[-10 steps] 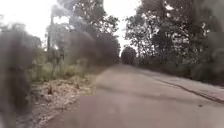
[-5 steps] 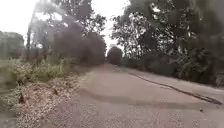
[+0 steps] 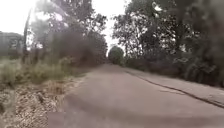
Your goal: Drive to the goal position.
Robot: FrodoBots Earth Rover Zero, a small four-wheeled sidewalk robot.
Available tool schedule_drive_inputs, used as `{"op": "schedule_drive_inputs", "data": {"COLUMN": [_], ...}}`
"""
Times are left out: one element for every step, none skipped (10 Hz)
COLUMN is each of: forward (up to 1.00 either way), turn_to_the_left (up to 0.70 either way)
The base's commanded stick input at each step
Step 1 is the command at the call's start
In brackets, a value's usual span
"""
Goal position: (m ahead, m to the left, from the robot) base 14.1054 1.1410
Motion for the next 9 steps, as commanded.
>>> {"op": "schedule_drive_inputs", "data": {"forward": [1.0, 1.0, 1.0, 1.0, 1.0, 1.0, 1.0, 1.0, 1.0], "turn_to_the_left": [0.0, 0.0, 0.0, 0.0, 0.0, 0.0, 0.0, 0.0, 0.0]}}
